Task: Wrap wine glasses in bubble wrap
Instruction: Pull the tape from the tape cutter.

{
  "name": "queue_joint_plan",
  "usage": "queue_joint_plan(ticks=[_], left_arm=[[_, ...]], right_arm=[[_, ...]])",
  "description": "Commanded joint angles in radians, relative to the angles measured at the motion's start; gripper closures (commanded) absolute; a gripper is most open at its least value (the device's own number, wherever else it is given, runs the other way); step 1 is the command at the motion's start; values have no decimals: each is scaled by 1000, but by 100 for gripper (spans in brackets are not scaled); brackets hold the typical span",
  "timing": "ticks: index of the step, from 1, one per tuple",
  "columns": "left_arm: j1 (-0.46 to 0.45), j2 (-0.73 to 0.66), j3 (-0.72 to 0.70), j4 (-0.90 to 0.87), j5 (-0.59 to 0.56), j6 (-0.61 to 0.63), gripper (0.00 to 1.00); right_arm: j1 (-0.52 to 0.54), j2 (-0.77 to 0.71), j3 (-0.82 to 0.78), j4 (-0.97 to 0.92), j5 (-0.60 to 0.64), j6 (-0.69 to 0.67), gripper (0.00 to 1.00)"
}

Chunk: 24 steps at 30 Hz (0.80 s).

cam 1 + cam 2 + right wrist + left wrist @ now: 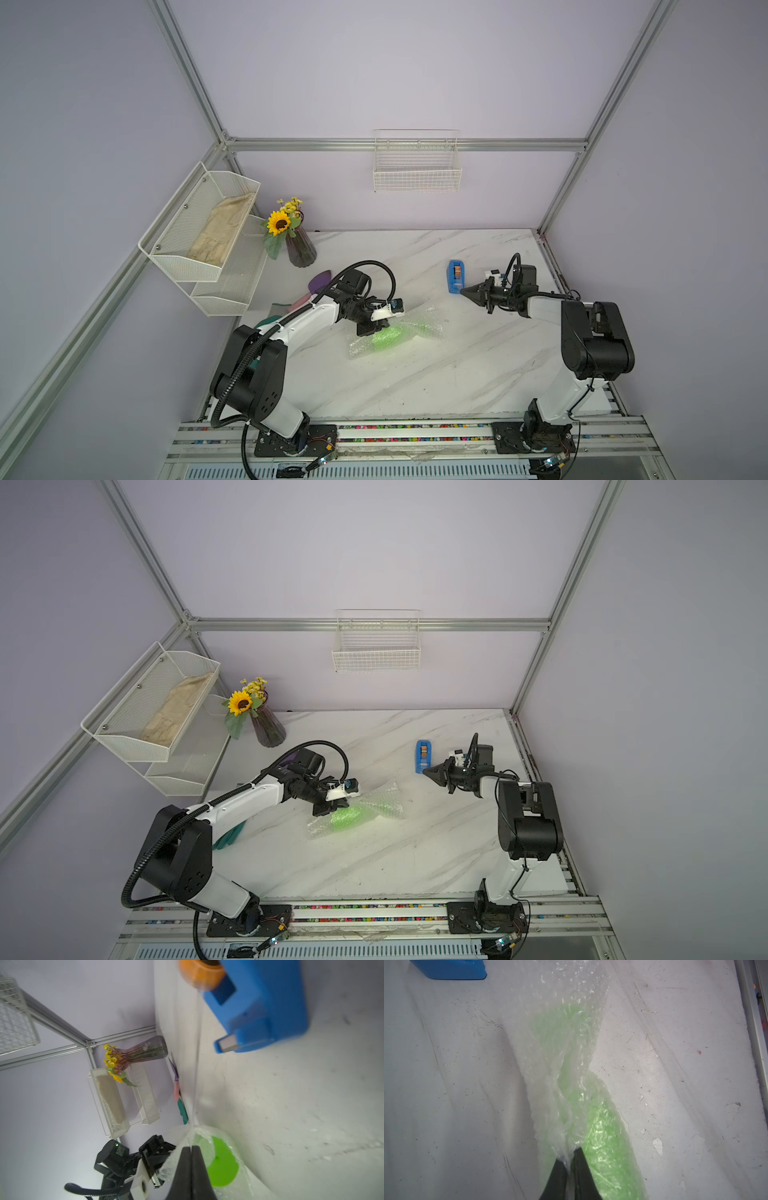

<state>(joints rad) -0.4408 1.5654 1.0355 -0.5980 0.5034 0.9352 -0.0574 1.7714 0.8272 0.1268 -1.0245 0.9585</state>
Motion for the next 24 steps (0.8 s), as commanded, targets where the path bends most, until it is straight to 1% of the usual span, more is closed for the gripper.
queue_joint_plan(ticks=[1, 6, 9, 13, 17, 19, 22, 24], left_arm=[[-16, 30, 21, -58, -17, 0, 90], [-17, 31, 20, -59, -22, 0, 90], [-16, 31, 20, -62, -26, 2, 90], [-17, 31, 18, -63, -31, 4, 90], [-17, 33, 18, -64, -32, 4, 90], [-17, 35, 18, -65, -32, 4, 90], [-16, 38, 21, -64, -32, 3, 90], [-16, 40, 23, -66, -32, 1, 90]], right_arm=[[13, 5, -6, -99, 49, -124, 100], [39, 74, -30, -63, 51, -127, 100], [40, 112, -45, -69, 69, -153, 100], [40, 124, -59, -65, 76, -162, 100], [40, 89, -42, -103, 89, -182, 100], [39, 73, -21, -164, 126, -222, 100], [40, 47, 10, -272, 226, -287, 100], [41, 28, 14, -299, 269, -298, 100]])
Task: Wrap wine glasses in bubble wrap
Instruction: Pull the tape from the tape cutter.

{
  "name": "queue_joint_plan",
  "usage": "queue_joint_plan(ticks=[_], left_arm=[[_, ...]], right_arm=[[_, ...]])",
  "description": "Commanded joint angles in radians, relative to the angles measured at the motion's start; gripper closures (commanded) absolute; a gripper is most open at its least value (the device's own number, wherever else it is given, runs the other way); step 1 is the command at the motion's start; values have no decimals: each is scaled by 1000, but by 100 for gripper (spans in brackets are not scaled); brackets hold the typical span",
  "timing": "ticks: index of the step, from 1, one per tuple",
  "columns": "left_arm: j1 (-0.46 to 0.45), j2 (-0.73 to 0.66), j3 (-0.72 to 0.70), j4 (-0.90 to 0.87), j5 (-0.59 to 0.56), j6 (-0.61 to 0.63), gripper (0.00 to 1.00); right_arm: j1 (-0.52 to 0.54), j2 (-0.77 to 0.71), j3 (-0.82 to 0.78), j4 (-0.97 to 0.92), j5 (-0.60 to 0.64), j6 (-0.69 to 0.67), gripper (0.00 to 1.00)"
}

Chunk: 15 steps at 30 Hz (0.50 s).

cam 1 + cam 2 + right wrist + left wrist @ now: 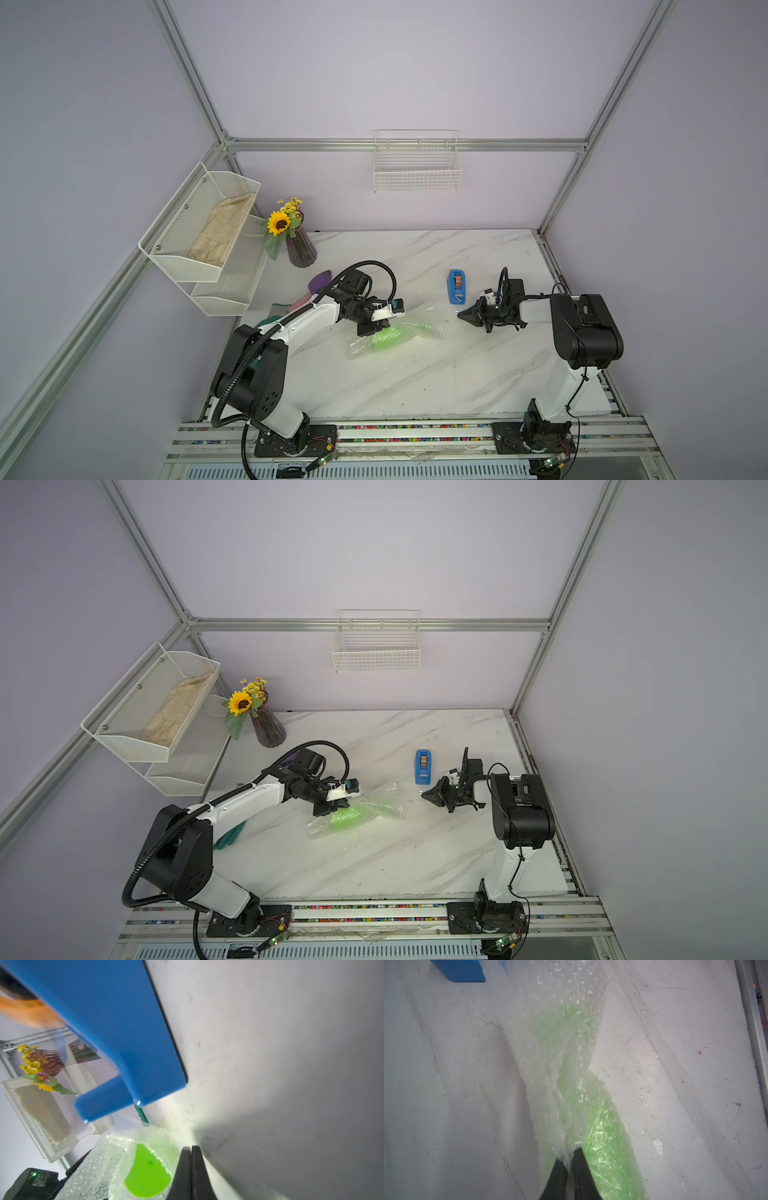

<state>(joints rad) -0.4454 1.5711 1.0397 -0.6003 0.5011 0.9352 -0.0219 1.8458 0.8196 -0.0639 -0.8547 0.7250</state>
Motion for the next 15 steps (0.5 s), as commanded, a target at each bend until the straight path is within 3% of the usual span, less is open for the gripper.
queue_joint_plan(ticks=[1, 9, 15], left_arm=[[-13, 34, 18, -63, -30, 2, 90], [-13, 34, 17, -65, -33, 3, 90], [-13, 37, 16, -67, -35, 3, 90]], right_arm=[[6, -51, 24, -118, 116, -70, 100], [44, -58, 75, -276, 350, -146, 100], [79, -44, 96, -346, 442, -174, 100]])
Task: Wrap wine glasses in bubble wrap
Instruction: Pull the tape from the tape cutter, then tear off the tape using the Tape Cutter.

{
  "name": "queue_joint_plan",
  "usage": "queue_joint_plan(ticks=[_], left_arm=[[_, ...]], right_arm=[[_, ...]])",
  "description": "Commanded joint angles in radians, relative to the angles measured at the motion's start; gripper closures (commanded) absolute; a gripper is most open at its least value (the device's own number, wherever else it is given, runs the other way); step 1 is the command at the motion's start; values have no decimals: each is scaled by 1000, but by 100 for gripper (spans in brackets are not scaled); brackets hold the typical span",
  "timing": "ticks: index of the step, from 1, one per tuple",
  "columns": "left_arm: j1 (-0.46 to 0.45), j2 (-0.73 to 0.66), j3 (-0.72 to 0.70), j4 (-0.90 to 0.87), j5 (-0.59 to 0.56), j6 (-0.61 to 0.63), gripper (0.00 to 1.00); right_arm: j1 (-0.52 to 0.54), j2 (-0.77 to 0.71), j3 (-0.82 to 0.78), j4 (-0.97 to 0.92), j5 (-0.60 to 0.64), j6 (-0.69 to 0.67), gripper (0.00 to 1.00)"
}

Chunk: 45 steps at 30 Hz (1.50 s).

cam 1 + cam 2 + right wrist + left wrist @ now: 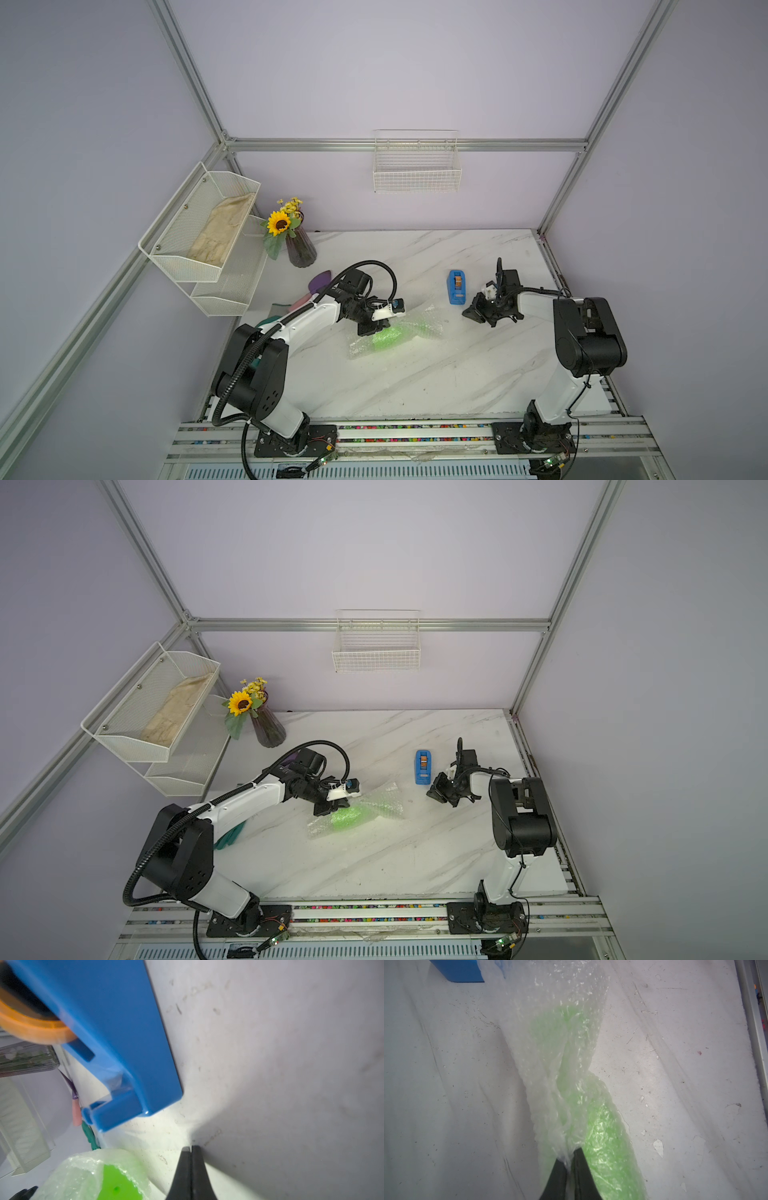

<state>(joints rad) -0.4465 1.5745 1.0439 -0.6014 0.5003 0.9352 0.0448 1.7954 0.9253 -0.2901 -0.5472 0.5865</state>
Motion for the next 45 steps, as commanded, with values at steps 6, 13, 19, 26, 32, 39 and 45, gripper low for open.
queue_joint_plan(ticks=[6, 13, 19, 26, 32, 39, 45], left_arm=[[-12, 28, 11, -67, -38, 5, 90], [-12, 32, 13, -68, -30, 4, 90], [-14, 41, 20, -67, -26, 5, 90], [-14, 46, 25, -73, -32, 8, 90], [-14, 47, 21, -77, -34, 8, 90], [-13, 55, 29, -80, -33, 8, 90], [-14, 52, 26, -80, -37, 10, 90]], right_arm=[[55, -26, -8, -167, 198, -35, 100], [55, -104, -45, -130, 48, 5, 75], [55, -228, -26, -190, 69, -10, 56], [55, -191, 17, -111, 55, -105, 52], [50, -174, -39, -5, 26, -163, 48], [50, -168, -47, 136, 63, -271, 44], [47, -106, -9, 164, 49, -307, 52]])
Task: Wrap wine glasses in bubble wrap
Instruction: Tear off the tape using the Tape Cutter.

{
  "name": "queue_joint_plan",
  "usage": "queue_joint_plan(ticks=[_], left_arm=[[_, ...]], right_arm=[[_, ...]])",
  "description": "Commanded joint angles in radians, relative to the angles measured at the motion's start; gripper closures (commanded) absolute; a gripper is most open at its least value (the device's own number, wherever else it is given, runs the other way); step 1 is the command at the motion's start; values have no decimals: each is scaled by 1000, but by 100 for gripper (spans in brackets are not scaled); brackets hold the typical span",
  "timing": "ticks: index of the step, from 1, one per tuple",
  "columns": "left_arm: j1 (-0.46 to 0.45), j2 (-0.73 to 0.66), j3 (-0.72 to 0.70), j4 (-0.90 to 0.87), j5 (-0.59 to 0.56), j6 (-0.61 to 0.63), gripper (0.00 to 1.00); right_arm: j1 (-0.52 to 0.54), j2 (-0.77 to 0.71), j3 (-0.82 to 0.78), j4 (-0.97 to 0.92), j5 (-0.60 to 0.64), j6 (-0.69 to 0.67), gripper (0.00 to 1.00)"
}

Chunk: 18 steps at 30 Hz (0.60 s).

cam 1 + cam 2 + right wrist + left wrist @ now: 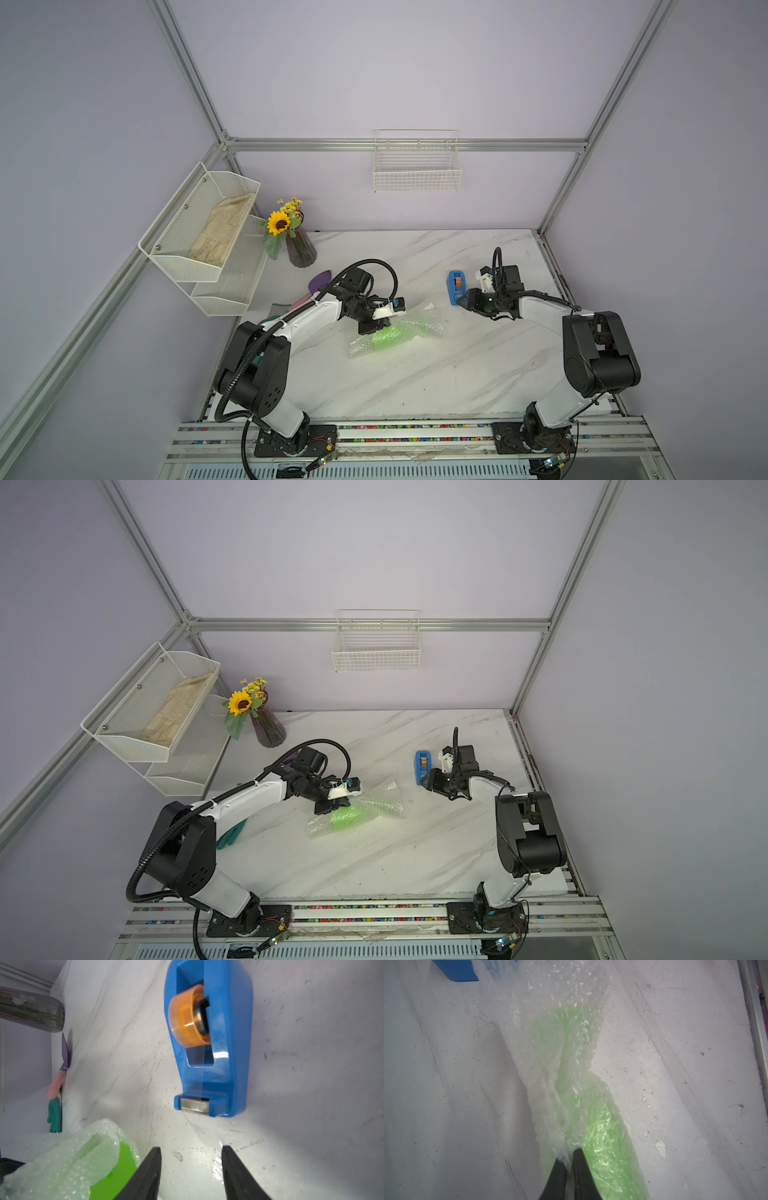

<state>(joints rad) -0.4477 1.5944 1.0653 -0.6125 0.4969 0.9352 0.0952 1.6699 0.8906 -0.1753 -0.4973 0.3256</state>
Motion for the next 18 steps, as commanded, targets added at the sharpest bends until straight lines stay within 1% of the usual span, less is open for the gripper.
queue_joint_plan(ticks=[1, 6, 10, 14, 18], left_arm=[[-13, 34, 5, -71, -32, 10, 90], [-13, 41, 5, -72, -29, 9, 90], [-13, 42, 5, -72, -27, 11, 90], [-13, 44, 8, -72, -25, 11, 90], [-12, 42, 6, -76, -24, 11, 90]], right_arm=[[-3, 25, 32, 49, 0, -49, 55], [-4, 57, 39, 51, -3, -65, 64], [-5, 61, 35, 62, -5, -75, 68], [-4, 70, 48, 57, 6, -88, 69], [-3, 75, 56, 54, -12, -92, 74]])
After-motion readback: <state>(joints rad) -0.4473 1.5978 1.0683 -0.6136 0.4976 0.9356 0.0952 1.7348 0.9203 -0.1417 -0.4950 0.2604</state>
